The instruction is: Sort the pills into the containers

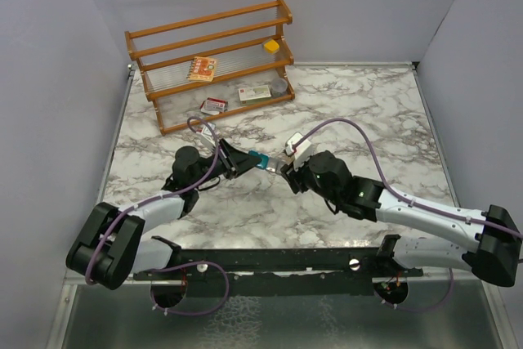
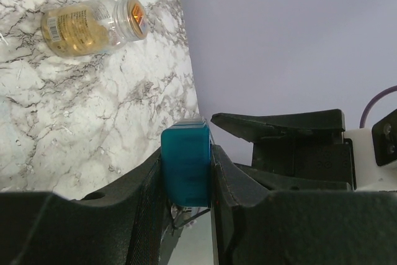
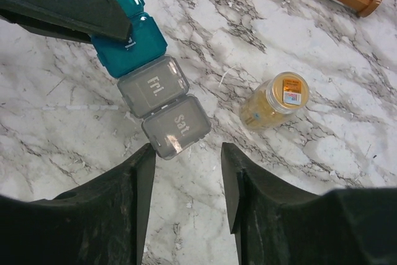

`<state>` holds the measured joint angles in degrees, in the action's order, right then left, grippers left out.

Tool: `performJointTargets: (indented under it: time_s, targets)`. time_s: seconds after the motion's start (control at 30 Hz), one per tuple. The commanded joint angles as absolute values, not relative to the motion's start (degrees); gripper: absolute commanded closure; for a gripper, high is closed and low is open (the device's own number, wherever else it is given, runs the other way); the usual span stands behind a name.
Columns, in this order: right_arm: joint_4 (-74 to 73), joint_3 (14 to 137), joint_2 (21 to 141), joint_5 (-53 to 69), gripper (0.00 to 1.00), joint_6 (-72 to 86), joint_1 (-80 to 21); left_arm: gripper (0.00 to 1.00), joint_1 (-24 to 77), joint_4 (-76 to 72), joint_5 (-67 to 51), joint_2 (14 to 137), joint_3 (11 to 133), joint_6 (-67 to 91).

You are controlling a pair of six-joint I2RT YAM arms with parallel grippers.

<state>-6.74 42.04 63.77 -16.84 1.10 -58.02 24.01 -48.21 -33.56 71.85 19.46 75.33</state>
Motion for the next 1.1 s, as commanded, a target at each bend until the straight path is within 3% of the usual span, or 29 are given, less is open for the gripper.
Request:
performJointTargets:
  time_s: [0.0,0.2,1.07]
  targets:
    - [-1.81,43.83,64.26,-20.98,0.59,-0.45,-58.14,0.92,24.08,-49.97,-34.63,69.81,18.22,75.41]
    - [0.03,44.08,63.34,-21.91,0.67,-1.2,-58.13,0.91,24.04,-49.92,-35.15,69.07,17.56,75.41]
    - [-0.58,42.5,61.27,-17.49,0.64,0.55,-58.16,0.91,24.07,-53.76,-34.98,67.06,16.97,79.19]
